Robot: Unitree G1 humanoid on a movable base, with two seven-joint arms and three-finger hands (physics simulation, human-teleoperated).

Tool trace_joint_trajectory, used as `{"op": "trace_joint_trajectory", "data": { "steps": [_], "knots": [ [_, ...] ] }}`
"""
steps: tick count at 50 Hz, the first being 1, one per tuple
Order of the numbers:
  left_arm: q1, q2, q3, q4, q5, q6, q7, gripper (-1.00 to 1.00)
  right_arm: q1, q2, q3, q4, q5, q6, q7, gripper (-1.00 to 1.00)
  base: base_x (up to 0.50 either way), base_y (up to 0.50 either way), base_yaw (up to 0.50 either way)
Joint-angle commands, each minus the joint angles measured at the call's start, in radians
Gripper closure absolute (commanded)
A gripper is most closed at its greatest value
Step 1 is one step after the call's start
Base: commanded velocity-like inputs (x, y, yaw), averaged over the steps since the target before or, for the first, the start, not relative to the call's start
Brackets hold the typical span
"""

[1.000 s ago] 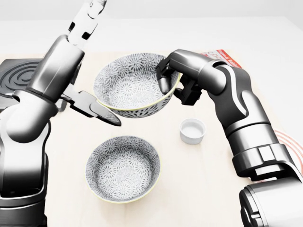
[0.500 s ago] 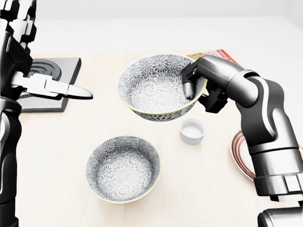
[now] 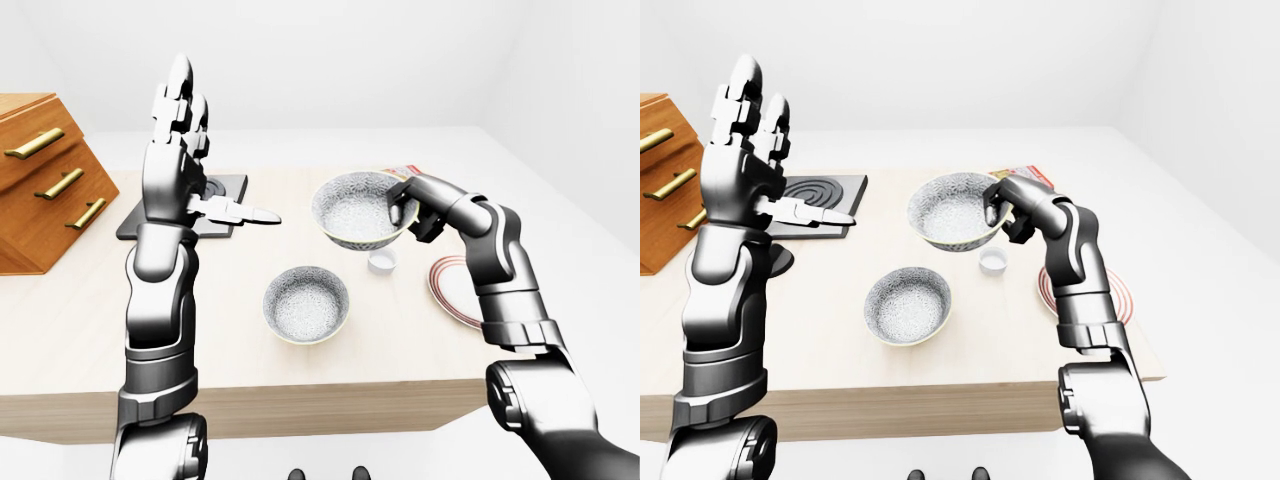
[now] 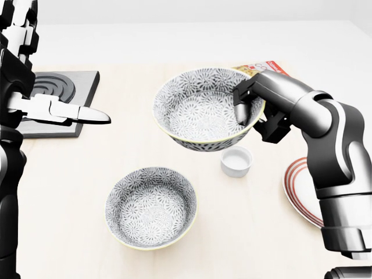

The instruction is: Pick the akita bowl from table center and place it on the plate.

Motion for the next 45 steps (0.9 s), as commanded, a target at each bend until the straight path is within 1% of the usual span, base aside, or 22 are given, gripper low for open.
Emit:
{"op": "trace_joint_trajectory", "data": {
  "steps": [1,4,5,6,11,12,13,14,17,20,28,34,40,45],
  "knots": [
    [0.003,0.0,0.001,-0.005,-0.003,0.0,0.002,-1.0,0.003,-0.002,-0.014,-0.021,0.193,0.034,-0.021,1.0,0.0,0.0,0.0],
    [0.003,0.0,0.001,-0.005,-0.003,0.0,0.002,-1.0,0.003,-0.002,-0.013,-0.021,0.193,0.034,-0.021,1.0,0.0,0.0,0.0],
    [0.027,-0.008,-0.023,-0.026,0.016,0.0,-0.001,-1.0,0.296,-0.075,-0.176,-0.39,0.232,0.034,0.02,1.0,0.0,0.0,0.0],
    [0.025,-0.007,-0.019,-0.008,0.023,0.0,-0.01,-1.0,0.41,-0.082,-0.238,-0.469,0.251,0.034,0.02,1.0,0.0,0.0,0.0],
    [0.024,-0.012,-0.015,-0.006,0.03,0.0,-0.015,-1.0,0.423,-0.096,-0.229,-0.478,0.268,0.034,0.02,1.0,0.0,0.0,0.0],
    [0.024,-0.013,-0.015,-0.003,0.033,0.0,-0.017,-1.0,0.474,-0.104,-0.265,-0.5,0.29,0.034,0.018,1.0,0.0,0.0,0.0],
    [0.024,-0.014,-0.014,-0.003,0.034,0.0,-0.018,-1.0,0.479,-0.106,-0.265,-0.502,0.294,0.034,0.016,1.0,0.0,0.0,0.0],
    [0.025,-0.017,-0.015,-0.002,0.036,0.0,-0.018,-1.0,0.51,-0.113,-0.3,-0.513,0.311,0.034,0.007,1.0,0.0,0.0,0.0],
    [0.026,-0.021,-0.017,-0.002,0.039,0.0,-0.019,-1.0,0.534,-0.12,-0.313,-0.514,0.328,0.034,-0.006,1.0,0.0,0.0,0.0],
    [0.027,-0.024,-0.019,-0.005,0.042,0.0,-0.02,-1.0,0.517,-0.119,-0.295,-0.488,0.323,0.034,-0.028,1.0,0.0,0.0,0.0],
    [0.028,-0.027,-0.022,-0.011,0.047,0.0,-0.022,-1.0,0.594,-0.131,-0.364,-0.507,0.364,0.034,-0.028,1.0,0.0,0.0,0.0],
    [0.033,-0.031,-0.023,-0.018,0.049,0.0,-0.023,-1.0,0.607,-0.142,-0.385,-0.459,0.376,0.034,-0.05,1.0,0.0,0.0,0.0],
    [0.039,-0.034,-0.026,-0.021,0.053,0.0,-0.028,-1.0,0.581,-0.156,-0.37,-0.378,0.374,0.034,-0.092,1.0,0.0,0.0,0.0],
    [0.041,-0.035,-0.026,-0.021,0.056,0.0,-0.032,-1.0,0.588,-0.162,-0.367,-0.334,0.378,0.034,-0.119,1.0,0.0,0.0,0.0]
  ]
}}
